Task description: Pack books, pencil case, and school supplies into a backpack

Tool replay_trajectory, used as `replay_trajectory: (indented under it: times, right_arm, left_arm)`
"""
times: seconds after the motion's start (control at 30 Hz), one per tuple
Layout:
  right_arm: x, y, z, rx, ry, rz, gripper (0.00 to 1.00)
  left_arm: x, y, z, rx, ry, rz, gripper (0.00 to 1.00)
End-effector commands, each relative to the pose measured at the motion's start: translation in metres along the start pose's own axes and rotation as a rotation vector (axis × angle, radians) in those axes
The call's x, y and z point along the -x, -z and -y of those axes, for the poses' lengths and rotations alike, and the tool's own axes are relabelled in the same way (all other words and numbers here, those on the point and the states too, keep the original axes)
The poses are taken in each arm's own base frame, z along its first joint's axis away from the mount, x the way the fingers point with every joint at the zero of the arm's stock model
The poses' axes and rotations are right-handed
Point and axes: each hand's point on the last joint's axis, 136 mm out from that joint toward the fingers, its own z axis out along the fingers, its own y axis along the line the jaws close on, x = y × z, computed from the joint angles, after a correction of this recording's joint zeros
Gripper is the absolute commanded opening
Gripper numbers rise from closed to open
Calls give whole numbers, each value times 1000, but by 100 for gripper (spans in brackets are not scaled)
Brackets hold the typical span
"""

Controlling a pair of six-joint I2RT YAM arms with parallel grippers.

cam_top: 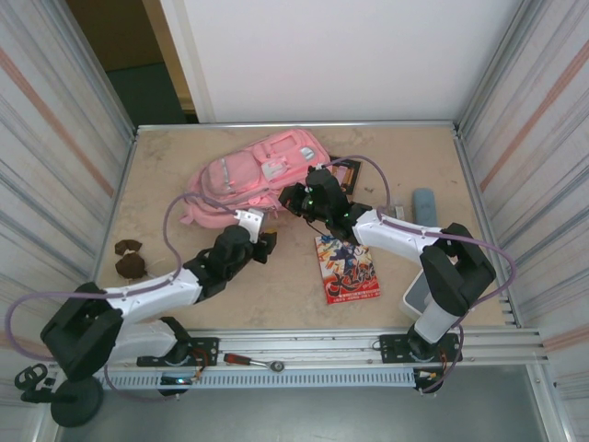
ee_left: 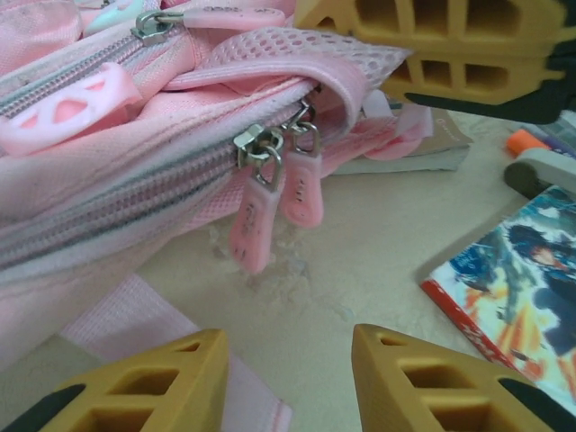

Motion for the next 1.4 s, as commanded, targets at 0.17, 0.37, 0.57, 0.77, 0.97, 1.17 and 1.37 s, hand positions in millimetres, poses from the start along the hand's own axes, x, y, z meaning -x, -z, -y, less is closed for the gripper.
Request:
replay_trajectory:
  times: [0.17,0.37,0.57,0.77,0.97,1.17,1.37]
  right_arm:
    - [5,6,-42,125,-8,11,0]
    - [3,4,-40,127,-17,8,0]
    - [1,3,-38,128,-23,2,0]
    - [-3,2,-31,109,-23,6,0]
    - [-7,0,-21,93,-24,-1,0]
    - [-9,-3,-5,46,-13,6,0]
    - [-4,-3,14,-10,9,19,0]
  left_arm:
    - [33,-15,-17,134,-44,112,33]
    - [36,-23,-14,111,-50,107,34]
    - [40,-28,-16,135,-34,113,34]
    - [50,-33,-15,130,-19,126,31]
    - [52,-35,-21,136,6,127,17]
    - [54,-31,-19,95,19,142,0]
    - [32,-21,-31,-25,90,89,0]
